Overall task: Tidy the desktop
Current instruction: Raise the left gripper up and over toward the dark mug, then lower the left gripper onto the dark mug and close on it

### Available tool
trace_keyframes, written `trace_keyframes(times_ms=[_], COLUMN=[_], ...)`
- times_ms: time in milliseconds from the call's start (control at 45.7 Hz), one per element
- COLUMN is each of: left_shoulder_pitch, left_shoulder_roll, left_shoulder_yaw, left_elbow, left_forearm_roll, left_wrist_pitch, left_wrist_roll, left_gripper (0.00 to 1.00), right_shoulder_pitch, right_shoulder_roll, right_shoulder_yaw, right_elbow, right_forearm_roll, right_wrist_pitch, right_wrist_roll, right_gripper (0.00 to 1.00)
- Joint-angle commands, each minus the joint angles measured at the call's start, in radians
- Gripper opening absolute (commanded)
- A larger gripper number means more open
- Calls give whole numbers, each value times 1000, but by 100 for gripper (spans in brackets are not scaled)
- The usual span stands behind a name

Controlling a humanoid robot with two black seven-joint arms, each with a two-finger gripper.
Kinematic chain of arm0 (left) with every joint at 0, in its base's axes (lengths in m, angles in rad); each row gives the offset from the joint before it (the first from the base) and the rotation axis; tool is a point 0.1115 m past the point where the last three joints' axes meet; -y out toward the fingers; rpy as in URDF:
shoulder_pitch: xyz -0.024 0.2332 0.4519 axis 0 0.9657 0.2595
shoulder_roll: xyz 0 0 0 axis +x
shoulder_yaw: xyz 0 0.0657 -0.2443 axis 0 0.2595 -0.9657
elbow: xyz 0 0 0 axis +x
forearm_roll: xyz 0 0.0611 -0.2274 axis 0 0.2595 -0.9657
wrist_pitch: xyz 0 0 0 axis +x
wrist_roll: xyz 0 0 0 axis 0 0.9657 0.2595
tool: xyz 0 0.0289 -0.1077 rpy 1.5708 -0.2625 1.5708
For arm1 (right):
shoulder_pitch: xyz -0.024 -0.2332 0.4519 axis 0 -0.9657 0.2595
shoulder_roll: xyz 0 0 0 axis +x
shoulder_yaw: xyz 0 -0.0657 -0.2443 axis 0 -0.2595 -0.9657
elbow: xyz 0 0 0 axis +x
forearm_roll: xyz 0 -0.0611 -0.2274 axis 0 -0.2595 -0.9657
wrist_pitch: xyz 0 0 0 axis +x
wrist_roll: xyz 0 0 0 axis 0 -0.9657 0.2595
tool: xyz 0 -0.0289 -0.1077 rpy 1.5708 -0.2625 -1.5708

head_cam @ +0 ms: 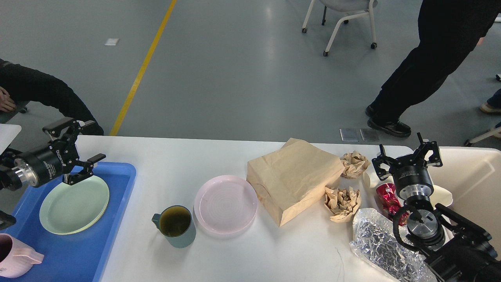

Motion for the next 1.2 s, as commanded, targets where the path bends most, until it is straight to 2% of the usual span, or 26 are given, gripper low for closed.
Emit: trace_keyframes(times_ms=[0, 175, 241, 263, 328, 394, 460, 547, 701, 898, 1051, 1182], left_shoulder_pitch=[-308, -641, -734, -798, -887, -979, -1086, -1226, -1438, -1705, -1869, -1967], left_shoulder_roll=[10, -81, -159, -223, -311, -389, -466, -517, -560, -595, -609, -644], left_shoulder_yaw=[405, 821, 956, 1054, 1207, 1330, 1427, 1475, 1501, 1622, 1682, 1751], left_elbow=[4, 4, 5, 4, -11, -36, -109, -247, -470, -747, -910, -973], left_forearm_roll=[-11, -11, -11, -10, -7, -10, -8, -10, -31, -123, -180, -241], left_wrist_pitch=[20, 21, 23, 21, 9, -18, -64, -92, -98, -97, -103, -112], left_wrist_roll=[-5, 8, 11, 12, 12, 7, 10, 8, 4, 5, 5, 5], left_gripper=[97, 97, 97, 97, 97, 97, 97, 97, 97, 96, 96, 96], right_shoulder_pitch=[0, 0, 0, 0, 0, 0, 0, 0, 0, 0, 0, 0], right_shoulder_roll=[0, 0, 0, 0, 0, 0, 0, 0, 0, 0, 0, 0], right_shoulder_yaw=[1, -1, 1, 1, -1, -1, 1, -1, 1, 1, 1, -1], right_elbow=[2, 2, 2, 2, 2, 2, 2, 0, 0, 0, 0, 0], right_forearm_roll=[0, 0, 0, 0, 0, 0, 0, 0, 0, 0, 0, 0], right_wrist_pitch=[0, 0, 0, 0, 0, 0, 0, 0, -2, 0, 0, 0], right_wrist_roll=[0, 0, 0, 0, 0, 0, 0, 0, 0, 0, 0, 0], right_gripper=[100, 100, 100, 100, 100, 100, 100, 100, 100, 100, 100, 100])
